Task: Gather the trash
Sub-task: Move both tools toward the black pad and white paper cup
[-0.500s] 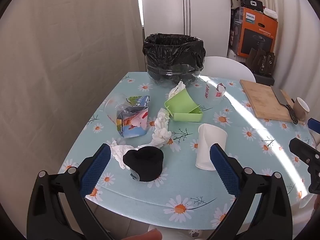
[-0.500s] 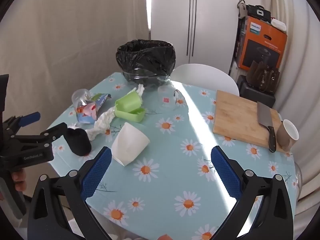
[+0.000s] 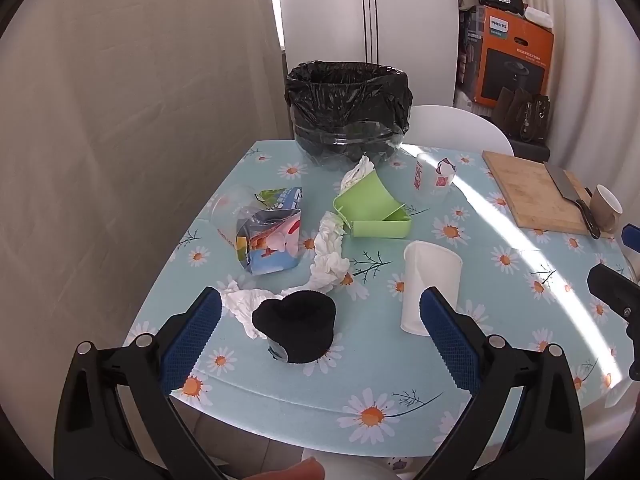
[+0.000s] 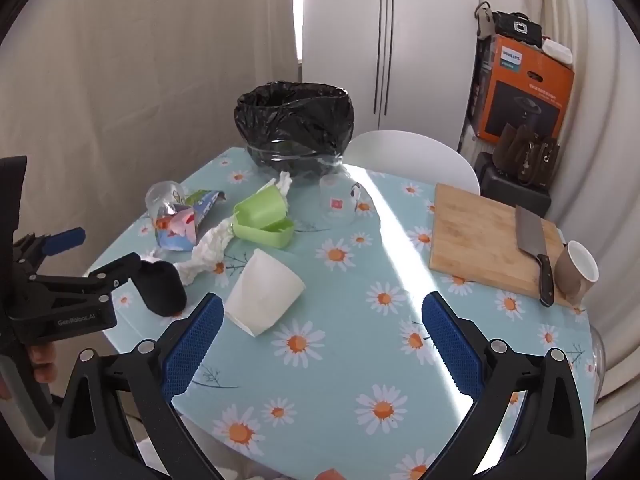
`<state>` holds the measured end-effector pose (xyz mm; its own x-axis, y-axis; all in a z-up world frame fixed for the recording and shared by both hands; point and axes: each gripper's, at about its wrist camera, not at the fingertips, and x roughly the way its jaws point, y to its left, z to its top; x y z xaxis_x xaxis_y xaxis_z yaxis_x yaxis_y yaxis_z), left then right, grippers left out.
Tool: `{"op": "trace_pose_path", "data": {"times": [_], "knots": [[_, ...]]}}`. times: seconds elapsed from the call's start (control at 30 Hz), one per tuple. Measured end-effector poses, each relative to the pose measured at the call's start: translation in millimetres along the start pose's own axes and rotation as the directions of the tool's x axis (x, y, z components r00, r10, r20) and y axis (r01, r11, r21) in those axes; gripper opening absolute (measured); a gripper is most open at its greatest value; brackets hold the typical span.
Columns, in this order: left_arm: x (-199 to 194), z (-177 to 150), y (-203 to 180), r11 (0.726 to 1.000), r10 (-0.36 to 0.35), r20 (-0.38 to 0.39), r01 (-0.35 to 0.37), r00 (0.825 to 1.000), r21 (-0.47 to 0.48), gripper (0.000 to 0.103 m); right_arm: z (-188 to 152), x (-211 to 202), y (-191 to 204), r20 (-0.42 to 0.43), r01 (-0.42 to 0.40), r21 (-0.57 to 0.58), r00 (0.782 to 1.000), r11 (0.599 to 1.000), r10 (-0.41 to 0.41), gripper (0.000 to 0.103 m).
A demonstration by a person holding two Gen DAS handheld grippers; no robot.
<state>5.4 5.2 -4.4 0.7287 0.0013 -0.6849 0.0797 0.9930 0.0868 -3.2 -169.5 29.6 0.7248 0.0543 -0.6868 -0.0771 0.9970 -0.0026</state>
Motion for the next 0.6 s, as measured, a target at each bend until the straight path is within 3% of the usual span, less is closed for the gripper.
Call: {"op": "trace_pose_path", "data": {"times": [0.6], "knots": [[4.6,-0.5,-3.3,1.000,-0.001,-0.006,0.002,1.000,0.024,0.097,-4.7,0.9,-3.5,-0.020,-0.017,0.018,1.000,1.000,0.017,0.095]]}}
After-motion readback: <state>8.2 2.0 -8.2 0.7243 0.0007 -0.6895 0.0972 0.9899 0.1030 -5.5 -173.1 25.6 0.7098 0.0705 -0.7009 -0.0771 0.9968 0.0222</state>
